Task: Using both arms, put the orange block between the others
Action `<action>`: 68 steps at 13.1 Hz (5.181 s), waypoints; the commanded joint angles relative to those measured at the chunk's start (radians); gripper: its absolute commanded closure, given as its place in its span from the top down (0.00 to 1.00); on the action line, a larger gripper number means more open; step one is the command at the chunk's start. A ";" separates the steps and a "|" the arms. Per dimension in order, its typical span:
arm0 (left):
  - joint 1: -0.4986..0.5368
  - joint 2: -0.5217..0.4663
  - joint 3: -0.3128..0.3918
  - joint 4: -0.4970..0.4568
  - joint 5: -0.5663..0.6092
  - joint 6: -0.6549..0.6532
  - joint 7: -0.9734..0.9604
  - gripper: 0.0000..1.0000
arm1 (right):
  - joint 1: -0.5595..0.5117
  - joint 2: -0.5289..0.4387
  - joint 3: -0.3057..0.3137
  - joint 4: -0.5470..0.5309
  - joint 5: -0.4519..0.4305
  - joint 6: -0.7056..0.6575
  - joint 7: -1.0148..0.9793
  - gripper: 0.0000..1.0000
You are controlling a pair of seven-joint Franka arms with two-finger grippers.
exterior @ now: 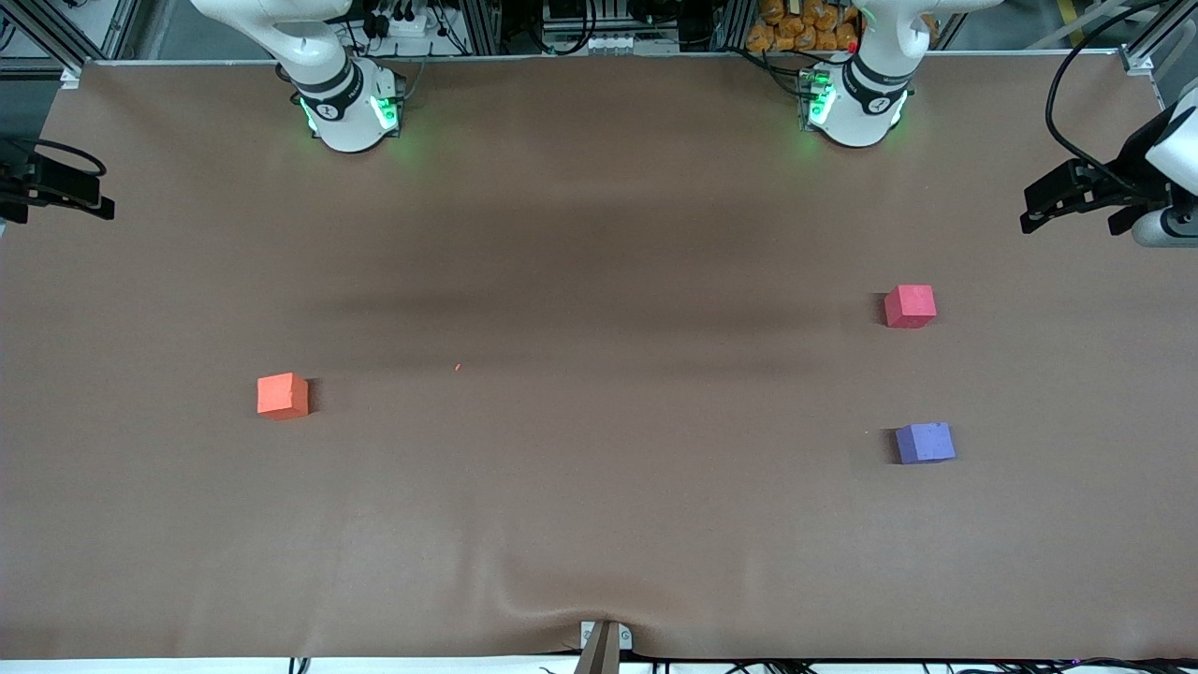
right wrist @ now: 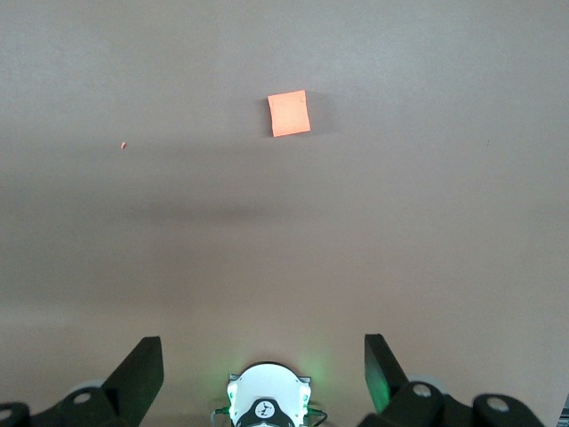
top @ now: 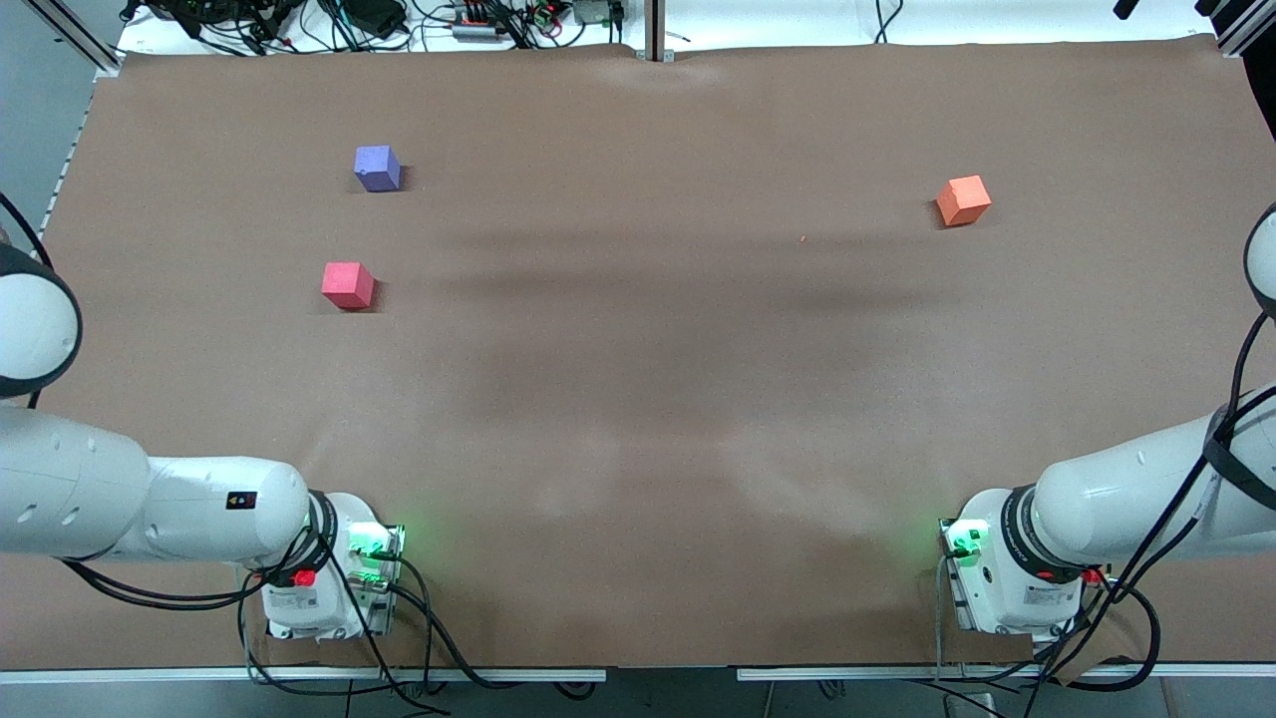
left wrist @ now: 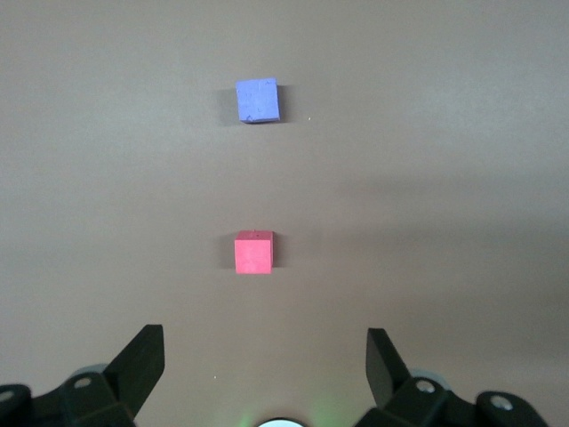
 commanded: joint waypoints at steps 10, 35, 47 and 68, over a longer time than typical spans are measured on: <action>-0.001 0.014 -0.004 0.051 0.031 -0.025 0.014 1.00 | -0.016 -0.013 0.006 -0.013 0.015 -0.005 0.002 1.00; -0.007 0.028 -0.007 0.039 0.030 0.015 0.014 1.00 | -0.018 0.021 0.009 -0.091 0.017 0.088 -0.002 1.00; -0.004 0.024 -0.017 0.028 0.030 0.020 0.014 1.00 | -0.052 0.407 0.012 -0.315 0.074 0.723 -0.208 1.00; 0.002 0.011 -0.017 0.023 0.027 0.028 0.014 1.00 | -0.032 0.541 0.029 -0.396 0.083 0.875 -0.236 0.82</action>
